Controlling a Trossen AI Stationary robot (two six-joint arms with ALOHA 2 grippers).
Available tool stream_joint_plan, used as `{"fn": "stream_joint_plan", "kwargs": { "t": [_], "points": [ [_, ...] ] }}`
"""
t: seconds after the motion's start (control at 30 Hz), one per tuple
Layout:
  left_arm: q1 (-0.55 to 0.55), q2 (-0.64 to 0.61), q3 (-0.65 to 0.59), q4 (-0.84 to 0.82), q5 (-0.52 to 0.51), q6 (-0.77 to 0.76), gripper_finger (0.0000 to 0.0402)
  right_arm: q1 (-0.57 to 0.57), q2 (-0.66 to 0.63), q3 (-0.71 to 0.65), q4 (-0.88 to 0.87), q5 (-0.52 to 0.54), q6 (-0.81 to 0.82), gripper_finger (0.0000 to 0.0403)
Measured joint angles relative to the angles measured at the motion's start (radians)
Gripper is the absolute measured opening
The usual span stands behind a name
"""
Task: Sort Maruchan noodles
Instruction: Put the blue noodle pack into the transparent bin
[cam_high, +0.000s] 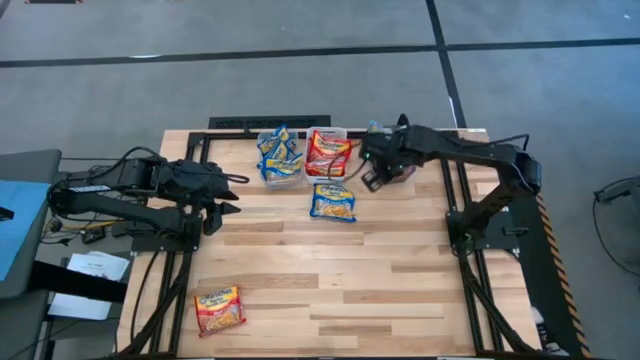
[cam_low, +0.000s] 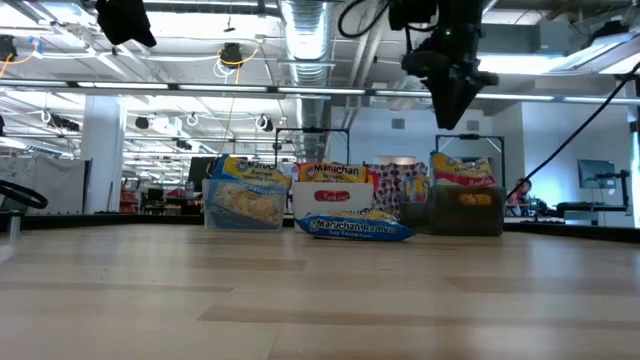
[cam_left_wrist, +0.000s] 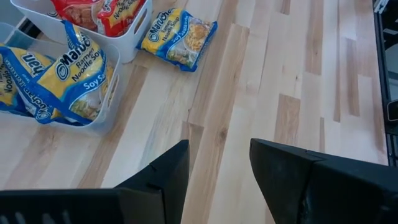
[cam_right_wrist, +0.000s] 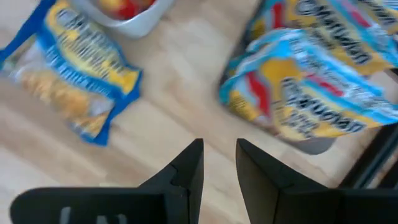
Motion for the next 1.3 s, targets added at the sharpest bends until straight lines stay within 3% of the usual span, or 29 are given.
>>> {"fn": "stream_joint_plan", "kwargs": {
  "t": [0.33, 0.77, 0.9, 1.3],
  "points": [
    [-0.065, 0.0, -0.003, -0.025, 0.004, -0.072, 0.0155, 0.248, 0.005, -0.002, -0.006, 0.001, 0.109, 0.0117],
    [-0.215, -0.006, -0.227, 0.17, 0.0, -0.228, 0.0155, 0.522, 0.005, -0.002, 0.008, 0.021, 0.339, 0.0117],
    [-0.249, -0.006, -0.248, 0.21, -0.004, -0.261, 0.0155, 0.6, 0.006, -0.045, 0.09, 0.074, 0.407, 0.0117],
    [-0.341, -0.006, -0.282, 0.399, -0.056, -0.233, 0.0155, 0.721, 0.006, -0.215, 0.383, 0.08, 0.533, 0.0117]
  ]
}}
